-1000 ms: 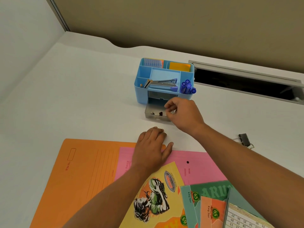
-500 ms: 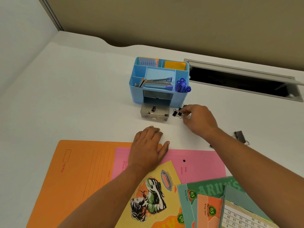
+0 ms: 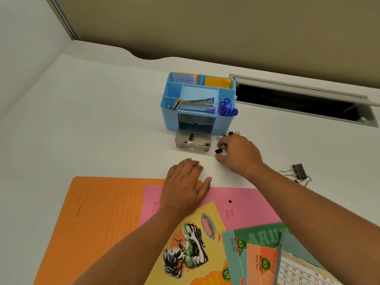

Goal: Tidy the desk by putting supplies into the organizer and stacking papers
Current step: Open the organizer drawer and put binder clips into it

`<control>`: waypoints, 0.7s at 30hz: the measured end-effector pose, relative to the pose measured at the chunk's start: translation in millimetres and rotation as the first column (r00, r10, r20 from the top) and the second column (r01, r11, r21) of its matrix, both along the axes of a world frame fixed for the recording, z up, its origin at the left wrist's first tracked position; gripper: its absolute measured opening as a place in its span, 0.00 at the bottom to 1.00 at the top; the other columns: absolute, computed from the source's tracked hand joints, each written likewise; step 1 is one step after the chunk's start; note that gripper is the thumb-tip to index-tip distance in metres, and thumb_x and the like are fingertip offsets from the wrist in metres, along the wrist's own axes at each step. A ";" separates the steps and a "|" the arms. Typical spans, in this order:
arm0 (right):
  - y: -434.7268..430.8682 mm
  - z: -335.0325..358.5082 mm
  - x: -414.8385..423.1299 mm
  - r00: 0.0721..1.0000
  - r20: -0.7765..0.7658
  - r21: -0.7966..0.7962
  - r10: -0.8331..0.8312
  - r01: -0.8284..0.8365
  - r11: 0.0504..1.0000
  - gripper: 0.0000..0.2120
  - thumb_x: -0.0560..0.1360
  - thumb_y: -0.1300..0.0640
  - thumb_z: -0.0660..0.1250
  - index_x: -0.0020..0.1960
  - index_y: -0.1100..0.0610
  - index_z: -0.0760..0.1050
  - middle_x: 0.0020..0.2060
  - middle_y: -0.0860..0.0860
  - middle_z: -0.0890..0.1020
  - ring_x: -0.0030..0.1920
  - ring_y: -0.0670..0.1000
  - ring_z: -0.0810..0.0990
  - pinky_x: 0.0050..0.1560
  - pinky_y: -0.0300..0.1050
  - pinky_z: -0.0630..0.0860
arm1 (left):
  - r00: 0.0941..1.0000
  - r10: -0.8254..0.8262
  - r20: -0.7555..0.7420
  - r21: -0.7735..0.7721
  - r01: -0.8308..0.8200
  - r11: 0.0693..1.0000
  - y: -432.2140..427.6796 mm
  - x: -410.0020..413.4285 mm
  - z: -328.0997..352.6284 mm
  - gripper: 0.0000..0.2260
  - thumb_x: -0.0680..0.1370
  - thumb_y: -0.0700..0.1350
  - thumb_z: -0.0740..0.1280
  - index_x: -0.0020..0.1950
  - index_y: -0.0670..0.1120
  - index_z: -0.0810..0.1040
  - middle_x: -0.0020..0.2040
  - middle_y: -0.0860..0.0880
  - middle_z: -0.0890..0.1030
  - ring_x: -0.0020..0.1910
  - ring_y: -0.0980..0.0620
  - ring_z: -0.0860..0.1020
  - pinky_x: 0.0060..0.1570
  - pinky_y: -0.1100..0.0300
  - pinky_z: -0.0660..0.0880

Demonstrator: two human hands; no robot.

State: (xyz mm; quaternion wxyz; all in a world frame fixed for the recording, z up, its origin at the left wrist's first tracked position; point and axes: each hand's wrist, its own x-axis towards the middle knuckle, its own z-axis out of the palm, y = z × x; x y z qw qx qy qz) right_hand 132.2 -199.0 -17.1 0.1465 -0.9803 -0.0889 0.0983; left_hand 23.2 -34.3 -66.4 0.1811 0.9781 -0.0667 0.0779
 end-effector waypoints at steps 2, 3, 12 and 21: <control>0.7 0.7 -2.5 1.000 0.002 -0.013 0.006 -0.006 1.000 0.09 0.73 0.48 0.70 0.51 0.49 0.80 0.47 0.49 0.82 0.42 0.50 0.77 0.40 0.42 0.72 | 1.000 0.002 -0.006 0.002 -0.002 1.000 0.1 0.1 0.9 0.21 0.80 0.60 0.56 0.60 0.48 0.78 0.60 0.50 0.78 0.63 0.50 0.74 0.61 0.52 0.70; 0.7 1.3 -4.2 1.000 0.008 -0.019 0.006 -0.006 1.000 0.07 0.73 0.49 0.70 0.49 0.49 0.80 0.45 0.48 0.82 0.41 0.49 0.76 0.39 0.41 0.71 | 1.000 0.004 -0.009 0.002 -0.004 1.000 0.1 0.0 1.2 0.21 0.79 0.60 0.56 0.60 0.48 0.78 0.60 0.50 0.78 0.63 0.50 0.74 0.61 0.52 0.70; 0.6 8.2 -9.8 0.998 -0.056 0.083 0.002 0.002 0.997 0.04 0.70 0.57 0.71 0.45 0.52 0.79 0.40 0.49 0.80 0.40 0.49 0.77 0.40 0.41 0.73 | 1.000 0.010 -0.016 0.008 -0.010 1.000 -0.6 -0.6 2.6 0.21 0.79 0.60 0.57 0.60 0.48 0.79 0.60 0.50 0.79 0.63 0.50 0.74 0.61 0.52 0.70; 17.1 41.6 3.5 0.996 -0.053 0.365 -0.067 0.082 0.927 0.06 0.69 0.61 0.74 0.41 0.52 0.80 0.36 0.46 0.80 0.37 0.45 0.78 0.36 0.33 0.72 | 1.000 -0.002 -0.012 -0.002 0.002 1.000 0.5 0.0 2.4 0.20 0.80 0.60 0.56 0.60 0.48 0.78 0.60 0.51 0.78 0.64 0.50 0.72 0.61 0.54 0.69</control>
